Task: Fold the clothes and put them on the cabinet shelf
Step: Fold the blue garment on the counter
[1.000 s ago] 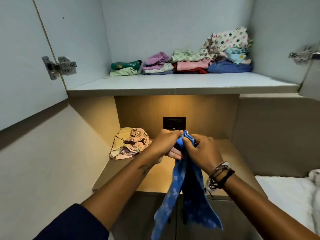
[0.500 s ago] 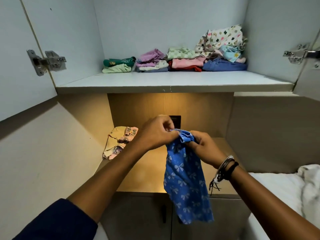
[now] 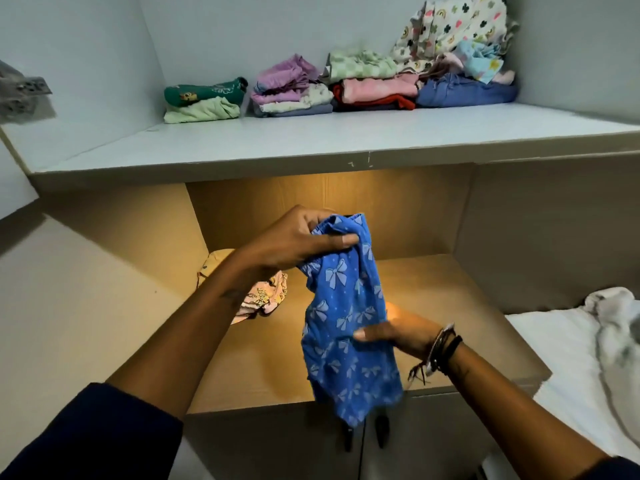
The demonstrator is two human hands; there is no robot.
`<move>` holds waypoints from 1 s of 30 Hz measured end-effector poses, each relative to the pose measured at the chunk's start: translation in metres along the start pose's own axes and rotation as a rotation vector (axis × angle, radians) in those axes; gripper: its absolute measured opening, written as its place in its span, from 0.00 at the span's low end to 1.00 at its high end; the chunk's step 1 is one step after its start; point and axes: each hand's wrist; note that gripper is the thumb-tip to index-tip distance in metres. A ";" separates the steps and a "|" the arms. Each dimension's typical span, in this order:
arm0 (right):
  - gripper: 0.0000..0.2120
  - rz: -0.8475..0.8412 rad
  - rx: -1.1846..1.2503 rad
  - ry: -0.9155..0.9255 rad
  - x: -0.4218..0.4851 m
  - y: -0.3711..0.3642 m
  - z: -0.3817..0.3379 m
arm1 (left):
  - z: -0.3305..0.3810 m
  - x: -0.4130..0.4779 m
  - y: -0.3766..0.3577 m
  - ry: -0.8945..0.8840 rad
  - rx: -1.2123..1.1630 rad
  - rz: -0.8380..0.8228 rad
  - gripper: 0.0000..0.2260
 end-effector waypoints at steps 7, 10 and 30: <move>0.20 -0.021 0.038 -0.130 0.042 -0.027 0.047 | -0.027 0.003 0.067 0.094 -0.115 -0.048 0.07; 0.22 0.042 0.031 -0.177 0.041 -0.008 0.059 | -0.057 -0.001 0.087 0.079 -0.134 0.131 0.21; 0.28 0.716 -1.115 -0.352 0.087 0.130 0.103 | -0.250 -0.069 -0.031 0.951 0.050 0.770 0.06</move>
Point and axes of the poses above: each hand's wrist, its own x-axis towards the middle knuckle, its own y-axis out of the back of the hand, z = x × y, and after that the axes turned 13 degrees about -y, right-handed
